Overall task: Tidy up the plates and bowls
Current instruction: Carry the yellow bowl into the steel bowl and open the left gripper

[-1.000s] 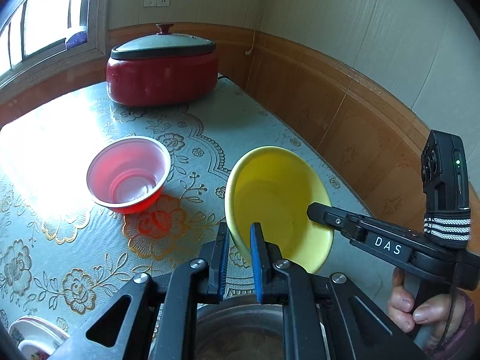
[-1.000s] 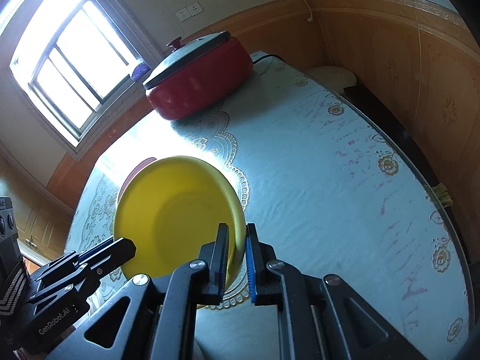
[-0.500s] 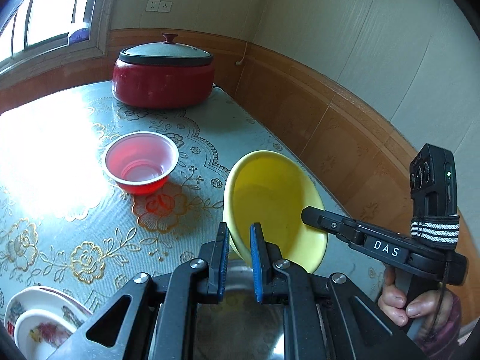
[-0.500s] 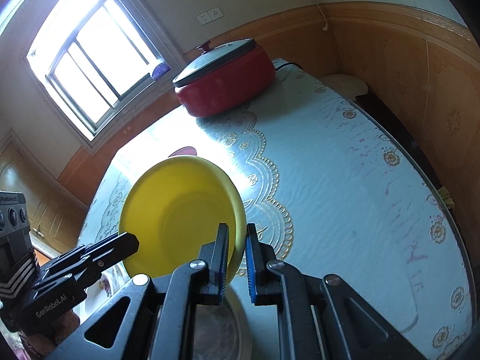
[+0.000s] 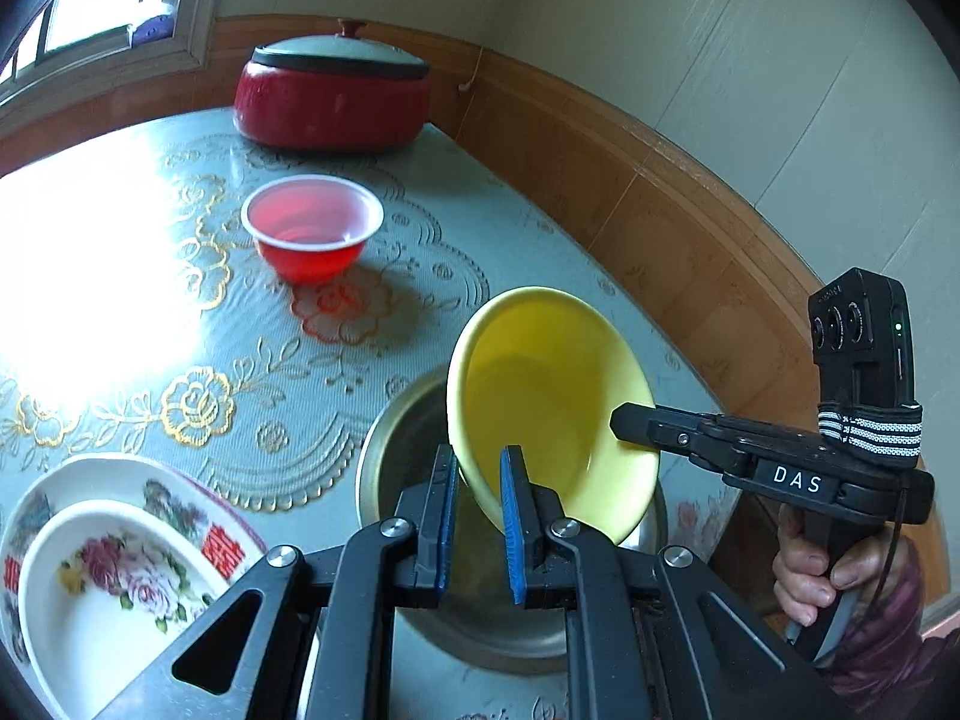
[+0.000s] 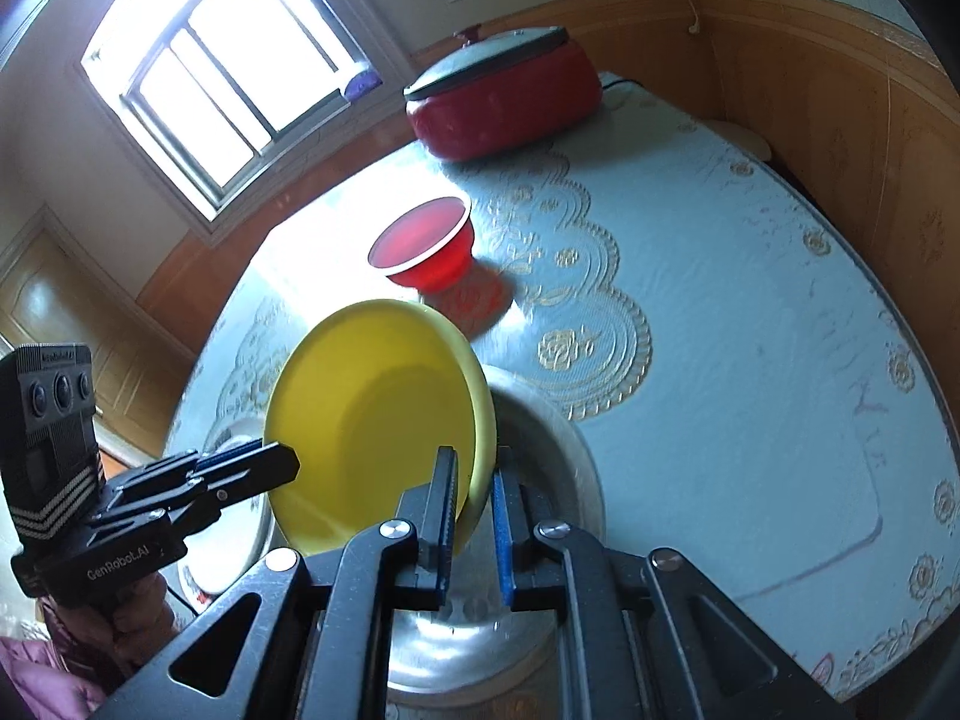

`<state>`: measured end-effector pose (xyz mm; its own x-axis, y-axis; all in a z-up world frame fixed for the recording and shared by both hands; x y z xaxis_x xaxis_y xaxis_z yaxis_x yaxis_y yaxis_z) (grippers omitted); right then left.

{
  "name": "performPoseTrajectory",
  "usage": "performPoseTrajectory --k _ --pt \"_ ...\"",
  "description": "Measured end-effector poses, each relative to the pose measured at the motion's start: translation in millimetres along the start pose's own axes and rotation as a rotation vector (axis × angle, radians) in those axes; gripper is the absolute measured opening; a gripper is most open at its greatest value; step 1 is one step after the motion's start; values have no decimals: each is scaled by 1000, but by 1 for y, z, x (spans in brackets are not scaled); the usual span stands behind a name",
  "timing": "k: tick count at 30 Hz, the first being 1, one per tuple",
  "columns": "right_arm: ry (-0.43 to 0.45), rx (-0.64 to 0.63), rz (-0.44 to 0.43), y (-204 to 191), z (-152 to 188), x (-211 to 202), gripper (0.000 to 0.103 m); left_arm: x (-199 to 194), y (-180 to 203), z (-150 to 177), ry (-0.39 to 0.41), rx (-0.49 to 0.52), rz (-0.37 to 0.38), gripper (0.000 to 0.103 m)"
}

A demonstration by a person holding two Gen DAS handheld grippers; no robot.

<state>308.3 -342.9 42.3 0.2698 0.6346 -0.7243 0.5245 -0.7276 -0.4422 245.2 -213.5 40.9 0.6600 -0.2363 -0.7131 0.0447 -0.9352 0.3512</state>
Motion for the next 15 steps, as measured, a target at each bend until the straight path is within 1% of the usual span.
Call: performPoseTrajectory --k 5,8,10,12,14,15 --pt "-57 11 36 3 17 11 12 7 -2 17 -53 5 18 14" --pt "-77 5 76 3 23 18 13 15 -4 25 -85 8 1 15" --pt "-86 -13 108 2 25 20 15 17 -5 28 -95 11 -11 15" --pt "-86 -29 118 0 27 20 18 17 -4 30 -88 25 -26 21" --pt "-82 -42 128 -2 27 19 21 17 -4 31 -89 29 -22 29" --pt "-79 -47 133 -3 27 18 23 17 -4 31 -90 33 -20 29"
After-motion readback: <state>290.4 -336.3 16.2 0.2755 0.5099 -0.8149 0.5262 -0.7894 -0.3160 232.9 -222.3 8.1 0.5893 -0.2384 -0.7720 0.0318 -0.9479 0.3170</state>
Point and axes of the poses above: each gripper's, at about its wrist camera, not at the fingertips, and x roughly the way its jaws point, y to its right, z to its underside, the point moved 4 cm from there along x, roughly the way its jaws point, and after that the axes turned 3 degrees about y, right-handed, at the moved point
